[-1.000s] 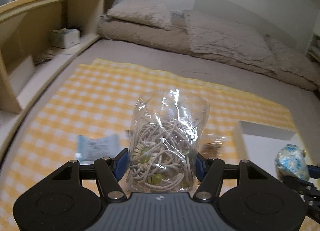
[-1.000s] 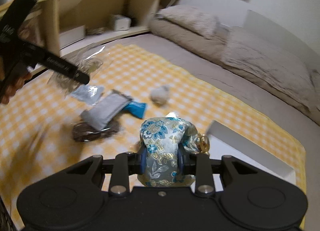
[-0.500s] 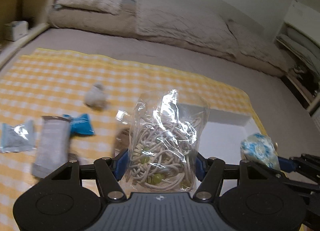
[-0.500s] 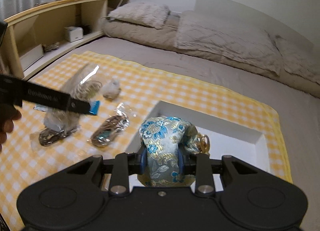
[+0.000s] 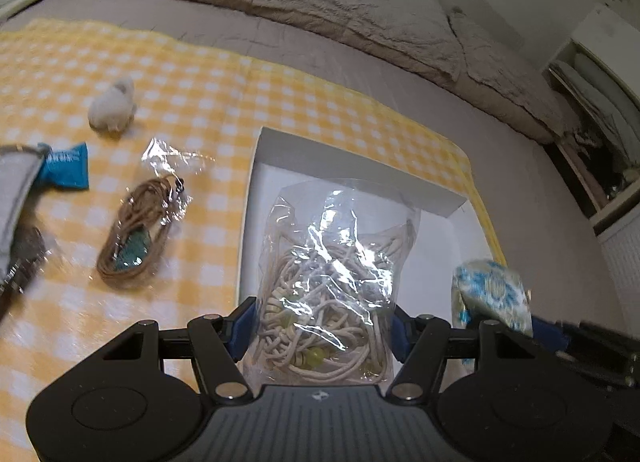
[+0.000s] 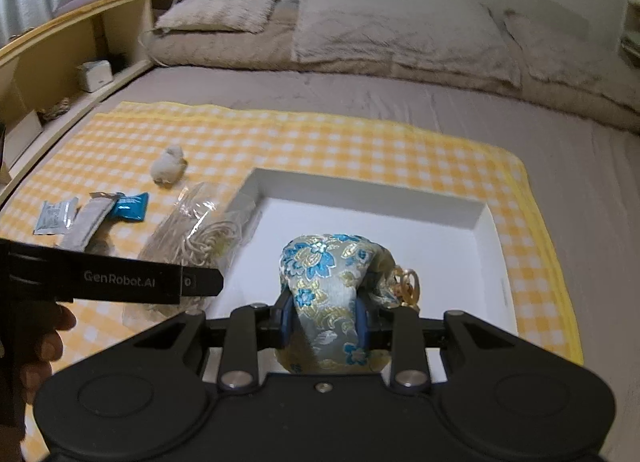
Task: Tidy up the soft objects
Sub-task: 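Drop the cable bag into the box with the left tool while the right tool carries the pouch, then lower the floral pouch into the white box and open the right tool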
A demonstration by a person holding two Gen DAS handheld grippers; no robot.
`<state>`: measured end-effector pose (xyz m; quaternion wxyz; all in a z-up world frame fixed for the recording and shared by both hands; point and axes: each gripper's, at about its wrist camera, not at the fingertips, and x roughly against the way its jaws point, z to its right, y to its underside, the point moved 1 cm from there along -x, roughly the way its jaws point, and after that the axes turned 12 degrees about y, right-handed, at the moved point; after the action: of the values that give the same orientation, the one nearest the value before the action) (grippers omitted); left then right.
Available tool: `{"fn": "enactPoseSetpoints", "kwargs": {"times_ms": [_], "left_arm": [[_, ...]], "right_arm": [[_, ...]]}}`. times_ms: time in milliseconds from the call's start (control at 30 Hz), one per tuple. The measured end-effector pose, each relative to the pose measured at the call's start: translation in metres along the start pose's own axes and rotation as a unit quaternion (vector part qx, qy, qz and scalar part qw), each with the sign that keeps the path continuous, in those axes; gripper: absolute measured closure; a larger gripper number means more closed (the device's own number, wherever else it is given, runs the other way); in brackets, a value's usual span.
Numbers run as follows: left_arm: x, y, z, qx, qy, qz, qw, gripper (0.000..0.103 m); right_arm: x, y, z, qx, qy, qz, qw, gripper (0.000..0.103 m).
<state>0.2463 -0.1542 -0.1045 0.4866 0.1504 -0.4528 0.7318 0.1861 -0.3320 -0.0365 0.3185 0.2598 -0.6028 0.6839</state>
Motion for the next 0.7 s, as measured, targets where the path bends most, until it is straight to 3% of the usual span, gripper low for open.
{"fn": "enactPoseSetpoints", "kwargs": {"times_ms": [100, 200, 500, 700], "left_arm": [[-0.008, 0.0, -0.002, 0.006, -0.003, 0.001, 1.0, 0.036], [-0.012, -0.002, -0.006, 0.019, 0.001, -0.005, 0.9998, 0.018], [-0.008, -0.003, -0.013, -0.015, -0.046, -0.02, 0.9986, 0.016], [-0.006, -0.009, -0.026, -0.009, -0.073, -0.021, 0.9971, 0.016]], "right_arm": [[-0.007, 0.003, 0.003, -0.004, 0.004, -0.014, 1.0, 0.072], [-0.011, 0.006, 0.004, -0.006, 0.003, -0.023, 1.0, 0.072], [-0.018, 0.005, 0.005, -0.022, -0.004, -0.037, 0.999, 0.072], [-0.028, 0.001, -0.007, -0.031, -0.026, -0.045, 0.998, 0.072]]}}
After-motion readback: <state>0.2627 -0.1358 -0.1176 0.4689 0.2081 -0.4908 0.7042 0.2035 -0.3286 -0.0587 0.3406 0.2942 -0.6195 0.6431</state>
